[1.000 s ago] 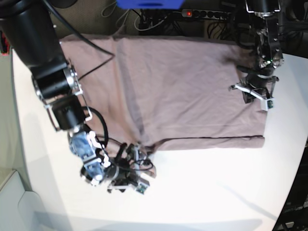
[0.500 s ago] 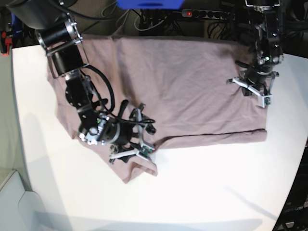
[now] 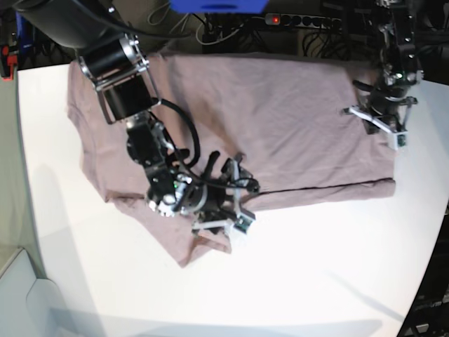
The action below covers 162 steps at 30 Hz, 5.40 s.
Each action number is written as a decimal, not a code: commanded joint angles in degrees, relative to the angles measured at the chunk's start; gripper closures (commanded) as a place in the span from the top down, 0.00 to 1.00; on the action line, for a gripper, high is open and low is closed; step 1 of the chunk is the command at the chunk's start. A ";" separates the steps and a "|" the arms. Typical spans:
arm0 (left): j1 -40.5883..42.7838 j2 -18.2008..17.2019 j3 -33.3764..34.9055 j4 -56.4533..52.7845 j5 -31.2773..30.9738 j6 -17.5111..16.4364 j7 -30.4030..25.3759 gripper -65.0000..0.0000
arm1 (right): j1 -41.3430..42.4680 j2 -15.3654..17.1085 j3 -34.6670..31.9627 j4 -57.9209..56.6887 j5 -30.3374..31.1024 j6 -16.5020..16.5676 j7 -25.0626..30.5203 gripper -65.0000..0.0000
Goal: Layout the t-shirt on the table in an organized manner, then fold the t-shirt properly
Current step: 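Lift the right gripper and move it to the collar area, then grasp the shirt's side edge with the left gripper and pull outward, then grasp the shirt edges with both grippers and pull them apart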
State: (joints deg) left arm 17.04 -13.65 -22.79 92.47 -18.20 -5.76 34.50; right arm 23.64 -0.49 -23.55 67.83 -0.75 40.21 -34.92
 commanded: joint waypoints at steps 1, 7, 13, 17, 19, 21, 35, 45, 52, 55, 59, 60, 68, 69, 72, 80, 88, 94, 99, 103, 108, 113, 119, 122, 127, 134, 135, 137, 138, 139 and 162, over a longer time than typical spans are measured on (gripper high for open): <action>-1.08 -0.72 -0.64 2.00 -0.13 0.09 -1.23 0.00 | 0.23 -0.34 0.03 1.57 0.71 -0.21 1.03 0.62; -6.80 -0.99 -0.47 0.15 0.31 0.09 -1.14 0.00 | -9.70 -0.34 0.30 11.86 0.71 -0.21 0.59 0.62; -14.00 -0.81 -0.29 -10.93 0.22 0.09 -1.14 0.00 | -19.90 -0.34 0.30 19.68 0.71 -0.21 0.59 0.62; -17.70 -0.72 -0.29 -15.85 -0.05 0.53 -1.14 0.01 | -23.68 -0.34 0.03 20.04 0.71 -0.21 0.94 0.62; -18.84 -0.72 -0.47 -17.17 -0.05 0.62 -1.05 0.01 | -24.74 -0.34 0.30 20.04 0.71 -0.21 1.03 0.62; -20.07 -0.72 -0.73 -18.31 -0.05 0.62 -1.05 0.01 | -25.44 -0.17 0.39 19.77 0.71 -0.21 1.11 0.62; -24.11 -0.99 -0.91 -21.65 -7.43 0.35 4.40 0.65 | -27.29 0.89 0.39 17.93 0.80 -0.21 1.20 0.62; -27.63 3.50 -10.66 -21.83 -7.17 0.18 4.31 0.66 | -27.99 1.33 0.39 17.75 0.80 -0.21 1.20 0.62; -30.71 4.11 -10.84 -26.66 -7.43 0.18 4.31 0.66 | -28.08 1.33 0.39 12.04 0.80 -0.21 2.78 0.58; -31.24 4.02 -10.93 -29.48 -7.52 0.18 2.99 0.66 | -28.43 2.38 0.30 10.89 0.80 -0.21 4.54 0.53; -31.32 4.11 -10.93 -31.50 -7.52 0.18 -2.72 0.66 | -28.61 3.00 0.39 9.57 0.80 -0.21 5.07 0.51; -31.32 4.20 -10.75 -32.38 -7.52 0.18 -3.42 0.66 | -28.69 3.00 0.39 9.40 0.80 -0.21 5.07 0.51; -35.98 4.20 -10.84 -37.65 -7.61 0.18 -4.22 0.66 | -29.40 4.14 0.39 9.40 0.80 -0.21 5.25 0.51; -36.77 4.20 -10.84 -38.27 -7.61 0.18 -4.22 0.66 | -29.75 4.23 0.39 9.40 0.80 -0.21 5.25 0.51; -38.88 4.20 -10.84 -40.55 -7.61 0.18 -6.15 0.66 | -30.63 5.11 0.30 9.40 0.80 -0.21 5.25 0.51; -48.91 2.44 -10.84 -48.03 -7.61 0.18 -15.91 0.66 | -31.51 6.43 0.12 9.31 0.80 -0.21 5.33 0.51; -48.73 0.77 -10.84 -33.43 -7.61 0.18 -4.04 0.66 | -31.15 6.43 0.39 9.31 0.80 -0.21 5.33 0.51; -38.09 4.11 -9.08 -19.98 -7.61 0.09 3.61 0.66 | -30.54 6.25 0.21 9.40 0.80 -0.21 5.33 0.51; -31.50 8.86 -13.74 -17.70 -7.61 0.09 2.99 0.66 | -29.75 6.25 0.12 9.40 0.97 -0.21 5.33 0.51; -31.15 11.14 -16.99 -22.80 -7.61 0.00 -0.26 0.66 | -29.66 6.25 0.12 9.40 0.97 -0.21 5.33 0.51; -34.14 11.14 -16.99 -30.97 -7.61 0.00 -4.22 0.66 | -29.66 6.25 0.03 9.40 0.97 -0.21 5.33 0.51; -38.44 9.74 -16.99 -40.99 -7.61 0.00 -8.00 0.66 | -29.75 6.34 0.03 9.40 0.97 -0.21 5.33 0.51; -45.21 9.39 -16.99 -48.55 -7.61 -4.13 -11.16 0.66 | -29.92 6.51 0.03 9.31 0.97 -0.21 5.33 0.51; -48.64 7.98 -17.17 -48.03 -7.61 -4.39 -11.16 0.66 | -29.92 6.51 0.03 9.31 0.97 -0.21 5.33 0.51; -52.86 3.76 -17.43 -48.64 -7.61 -4.39 -11.07 0.66 | -30.01 6.51 0.03 9.31 0.97 -0.21 5.25 0.51; -48.29 3.76 -17.52 -42.93 -10.68 -5.10 0.36 0.66 | -28.87 6.51 0.30 9.31 0.97 -0.21 5.25 0.51; -46.09 4.02 -17.08 -40.29 -12.79 -5.10 1.85 0.66 | -28.17 6.43 0.30 9.40 0.97 -0.21 4.81 0.52; -42.40 5.69 -16.99 -34.31 -16.31 -5.01 4.22 0.66 | -27.55 6.43 0.30 9.40 0.97 -0.21 4.72 0.52; -40.47 6.22 -16.91 -31.06 -17.45 -4.66 5.10 0.66 | -27.46 6.43 0.30 9.57 0.97 -0.21 4.72 0.52; -38.62 6.66 -16.91 -27.98 -18.24 -4.66 5.89 0.66 | -27.11 6.43 0.30 9.84 0.97 -0.21 4.63 0.52; -25.52 8.77 -16.91 -21.39 -17.72 -4.57 8.88 0.03 | -17.62 12.14 9.18 24.87 0.97 -0.21 -0.82 0.50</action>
State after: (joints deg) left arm -7.42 -4.29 -39.64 70.06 -34.98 -10.09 44.16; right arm 4.73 11.57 -14.50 91.59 -0.64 40.32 -37.15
